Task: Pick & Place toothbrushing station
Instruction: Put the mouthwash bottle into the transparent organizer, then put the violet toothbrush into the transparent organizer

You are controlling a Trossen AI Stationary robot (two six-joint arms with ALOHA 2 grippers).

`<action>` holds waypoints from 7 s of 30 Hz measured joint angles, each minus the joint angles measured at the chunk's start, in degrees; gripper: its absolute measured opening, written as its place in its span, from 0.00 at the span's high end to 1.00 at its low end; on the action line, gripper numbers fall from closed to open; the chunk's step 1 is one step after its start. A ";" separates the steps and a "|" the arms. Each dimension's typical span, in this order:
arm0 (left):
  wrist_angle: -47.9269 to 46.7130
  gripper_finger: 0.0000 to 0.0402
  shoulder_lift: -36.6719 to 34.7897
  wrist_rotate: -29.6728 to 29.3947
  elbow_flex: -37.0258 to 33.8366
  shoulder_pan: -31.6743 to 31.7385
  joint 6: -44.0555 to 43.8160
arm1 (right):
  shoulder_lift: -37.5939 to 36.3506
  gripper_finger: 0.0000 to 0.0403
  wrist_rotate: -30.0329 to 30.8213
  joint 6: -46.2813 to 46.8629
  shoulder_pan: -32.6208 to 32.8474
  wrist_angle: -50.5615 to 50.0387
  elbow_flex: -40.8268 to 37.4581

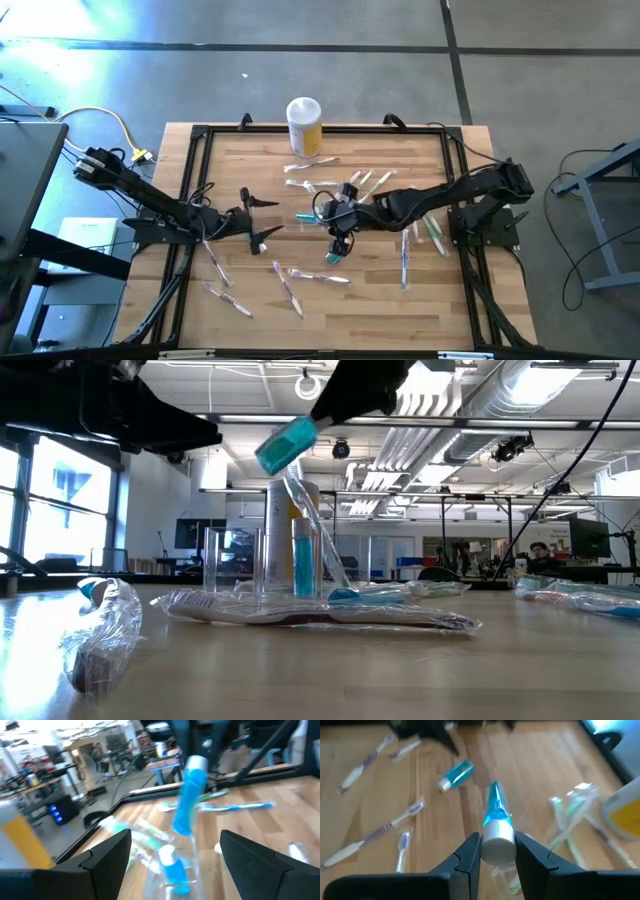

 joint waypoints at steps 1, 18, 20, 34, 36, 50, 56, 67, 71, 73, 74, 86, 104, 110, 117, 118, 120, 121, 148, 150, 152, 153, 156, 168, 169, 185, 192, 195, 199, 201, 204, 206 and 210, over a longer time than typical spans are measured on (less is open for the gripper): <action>-1.36 0.26 -0.90 -0.68 0.00 0.00 -0.12 | 0.59 0.78 -0.85 0.29 -0.39 -0.39 -0.06; -18.28 0.26 -11.43 -1.10 0.00 0.02 -5.28 | 8.64 0.78 -9.93 2.71 -6.93 -10.53 5.57; -19.03 0.26 -11.41 -1.07 -0.01 0.02 -5.87 | 8.86 0.78 -11.00 3.45 -7.34 -12.11 5.74; -18.91 0.26 -11.40 -0.93 -0.02 0.02 -6.24 | 12.64 0.78 -15.45 4.80 -8.53 -13.66 5.77; -18.92 0.26 -11.41 -0.90 -0.01 0.02 -6.26 | 12.82 0.76 -15.78 4.80 -8.72 -14.35 5.68; -20.64 0.26 -11.39 -0.82 -0.02 0.02 -6.26 | 13.43 0.65 -15.41 5.23 -9.23 -9.87 5.73; -20.64 0.26 -11.39 -0.82 -0.02 0.02 -6.24 | 13.21 0.56 -15.43 5.23 -9.20 -8.47 5.73; -23.42 0.26 -11.42 0.66 -0.02 0.01 -7.42 | 6.95 0.52 -15.87 8.68 -8.67 -12.34 5.72; -23.77 0.26 -11.94 2.35 -0.01 -0.02 -7.41 | 4.20 0.55 -15.99 12.85 -7.64 -19.70 5.73; -26.13 0.26 -12.87 3.33 0.23 -0.01 -7.13 | 3.11 0.56 -16.13 14.91 -6.82 -23.85 5.73; -28.75 0.26 -13.11 3.90 0.98 -0.02 -7.03 | 3.03 0.57 -15.89 15.80 -6.23 -26.65 5.69; -60.46 0.26 -9.22 16.36 18.12 -6.45 -15.76 | 3.20 0.59 -8.62 27.79 3.38 -41.14 -0.66; -77.59 0.26 3.32 39.61 21.24 -13.61 -70.39 | 3.24 0.59 -2.24 34.96 13.29 -36.96 -8.52; -88.59 0.26 3.08 47.51 21.16 -14.63 -100.35 | 3.24 0.59 1.18 33.43 13.80 -36.52 -8.52; -93.05 0.26 3.08 49.48 21.16 -15.04 -114.41 | 3.24 0.59 3.15 31.77 13.70 -35.50 -8.52; -93.83 0.26 3.08 49.67 21.16 -14.99 -115.71 | 3.24 0.59 3.12 31.77 13.70 -35.48 -8.52; -96.33 0.26 3.08 49.46 21.18 -14.99 -117.75 | 3.24 0.59 3.15 31.77 13.70 -35.46 -8.51; -98.58 0.26 3.08 48.90 21.18 -14.99 -119.29 | 3.24 0.59 3.15 31.77 13.70 -35.46 -8.52; -98.84 0.26 2.89 42.24 14.05 -14.99 -127.39 | 3.24 0.59 5.02 31.79 14.71 -32.80 -8.50; -98.83 0.26 2.89 41.41 14.02 -15.01 -126.84 | 3.24 0.59 5.30 31.77 14.71 -32.59 -8.50; -98.78 0.26 2.93 40.01 14.01 -15.04 -124.63 | 3.24 0.59 5.57 31.77 14.71 -32.49 -8.50; -98.67 0.27 2.93 39.29 14.00 -15.04 -123.52 | 3.24 0.59 5.70 31.65 14.71 -32.28 -8.50; -98.58 0.32 2.95 37.50 13.97 -15.04 -122.39 | 3.24 0.59 5.72 30.55 14.71 -31.61 -8.50; -99.49 0.81 3.05 29.43 13.87 -15.02 -113.62 | 3.24 0.59 6.56 30.28 14.71 -31.18 -8.50; -99.64 0.86 3.06 28.10 13.86 -15.01 -113.57 | 3.24 0.59 6.76 30.28 14.71 -31.18 -8.50; -111.45 0.97 3.22 14.94 23.89 -14.93 -107.47 | 3.24 0.59 7.14 30.25 14.93 -23.49 -12.97; -116.66 0.98 3.13 -1.38 39.37 -14.97 -89.81 | 3.27 0.59 6.97 30.61 14.93 -22.54 -13.86; -108.32 0.98 3.08 -9.10 42.68 -14.95 -70.96 | 3.27 0.59 6.99 30.67 14.93 -22.50 -13.86; -92.94 0.98 3.11 -21.88 41.93 -14.02 -50.62 | 3.27 0.59 7.18 30.59 14.93 -22.44 -13.86; -84.90 0.98 3.11 -27.08 39.80 -12.60 -43.26 | 3.27 0.59 7.19 30.56 14.96 -22.35 -13.86; -72.33 0.98 3.11 -29.07 35.93 -8.70 -33.48 | 3.27 0.59 7.53 30.29 15.21 -20.62 -14.63; -62.24 0.98 3.11 -24.61 32.37 -5.14 -27.48 | 3.27 0.59 8.09 29.78 15.30 -19.35 -15.42; -38.74 0.98 3.13 -6.25 24.61 2.78 -15.65 | 3.27 0.59 8.54 28.55 15.30 -17.48 -16.32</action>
